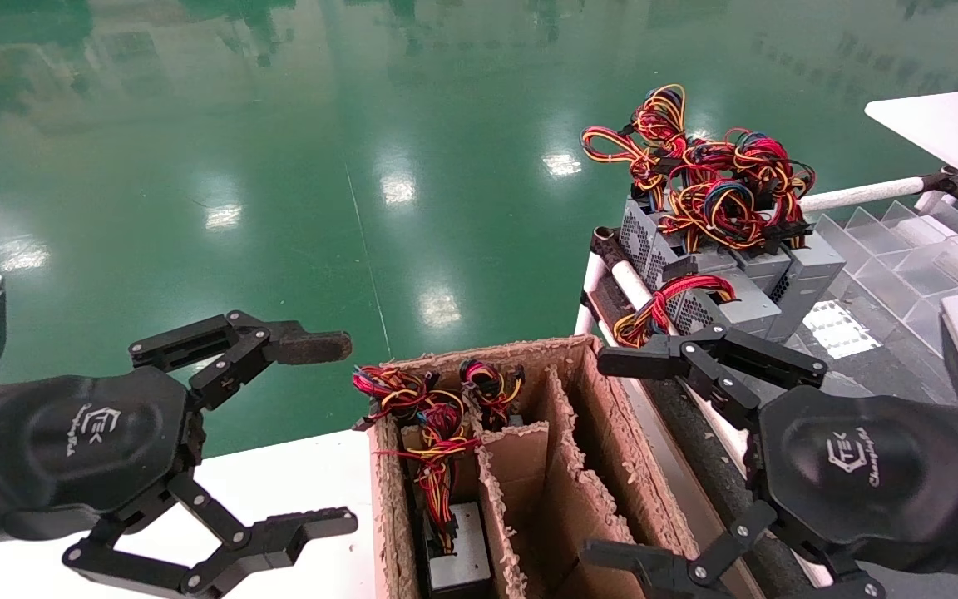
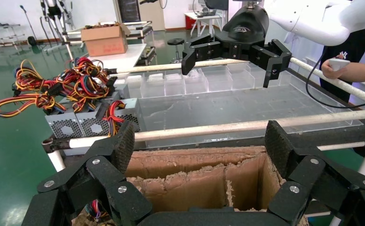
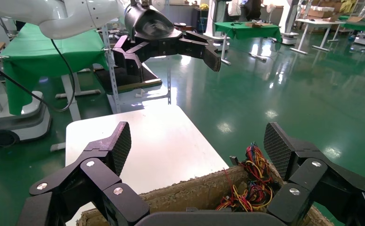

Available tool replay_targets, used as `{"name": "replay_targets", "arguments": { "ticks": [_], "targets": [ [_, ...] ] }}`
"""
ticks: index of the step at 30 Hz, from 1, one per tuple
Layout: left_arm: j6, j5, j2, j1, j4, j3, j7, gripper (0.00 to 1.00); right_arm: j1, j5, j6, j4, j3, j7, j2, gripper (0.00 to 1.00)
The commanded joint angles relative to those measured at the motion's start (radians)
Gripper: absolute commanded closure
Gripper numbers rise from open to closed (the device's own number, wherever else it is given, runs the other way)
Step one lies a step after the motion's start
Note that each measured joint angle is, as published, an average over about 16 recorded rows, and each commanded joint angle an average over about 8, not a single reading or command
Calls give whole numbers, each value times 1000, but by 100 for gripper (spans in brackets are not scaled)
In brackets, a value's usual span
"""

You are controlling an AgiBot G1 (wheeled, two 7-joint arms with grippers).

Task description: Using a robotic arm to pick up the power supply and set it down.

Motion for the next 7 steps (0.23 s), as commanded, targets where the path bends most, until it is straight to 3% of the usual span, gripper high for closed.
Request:
{"name": "replay_targets", "arguments": {
  "ticks": [1,7],
  "targets": [
    [0,0,0,0,0,0,0,0,0,0,0,0,0,0,0,0],
    [0,0,0,0,0,0,0,0,0,0,0,-1,0,0,0,0]
  ]
}}
